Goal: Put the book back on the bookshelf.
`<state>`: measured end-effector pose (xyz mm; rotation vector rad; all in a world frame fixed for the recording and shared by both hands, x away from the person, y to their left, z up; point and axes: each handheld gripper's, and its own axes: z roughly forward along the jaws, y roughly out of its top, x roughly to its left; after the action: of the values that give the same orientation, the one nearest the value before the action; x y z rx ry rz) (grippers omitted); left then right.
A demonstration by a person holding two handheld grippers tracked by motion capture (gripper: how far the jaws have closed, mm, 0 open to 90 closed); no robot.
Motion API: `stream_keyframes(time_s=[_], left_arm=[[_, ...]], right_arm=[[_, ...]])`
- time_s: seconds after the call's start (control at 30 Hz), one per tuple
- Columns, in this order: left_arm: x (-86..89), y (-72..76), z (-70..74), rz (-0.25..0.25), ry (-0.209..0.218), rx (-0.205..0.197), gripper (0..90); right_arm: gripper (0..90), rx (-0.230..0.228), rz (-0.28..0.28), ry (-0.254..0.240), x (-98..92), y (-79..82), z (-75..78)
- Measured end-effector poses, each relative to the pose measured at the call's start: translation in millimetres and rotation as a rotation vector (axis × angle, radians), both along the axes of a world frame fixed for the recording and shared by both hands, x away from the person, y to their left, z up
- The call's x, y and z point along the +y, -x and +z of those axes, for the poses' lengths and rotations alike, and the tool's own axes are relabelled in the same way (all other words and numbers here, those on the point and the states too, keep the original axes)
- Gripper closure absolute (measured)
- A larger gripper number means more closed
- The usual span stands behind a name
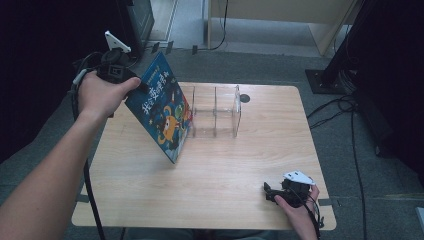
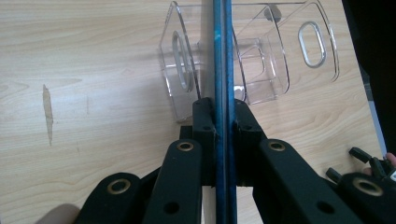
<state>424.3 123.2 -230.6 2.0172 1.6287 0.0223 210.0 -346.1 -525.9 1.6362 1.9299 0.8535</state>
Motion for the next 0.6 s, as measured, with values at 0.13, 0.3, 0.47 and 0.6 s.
stream_keyframes(time_s=[0.13,0.3,0.47,0.6], left_arm=[[-3.3,-0.7,0.1,0.005,-0.008,-0.003,84.2],[-4.7,-1.6,2.4,0.017,-0.007,-0.015,84.2],[-4.1,-3.4,4.0,0.028,-0.003,-0.017,84.2],[-6.9,-6.0,2.1,0.040,-0.003,-0.024,84.2]], right_arm=[[0.0,0.000,0.000,-0.001,-0.1,0.0,0.0],[0.0,0.001,-0.002,-0.004,-0.2,0.2,0.1],[0.0,0.001,-0.002,-0.005,-0.3,0.2,0.1],[0.0,0.000,-0.002,-0.005,-0.3,0.2,0.1]])
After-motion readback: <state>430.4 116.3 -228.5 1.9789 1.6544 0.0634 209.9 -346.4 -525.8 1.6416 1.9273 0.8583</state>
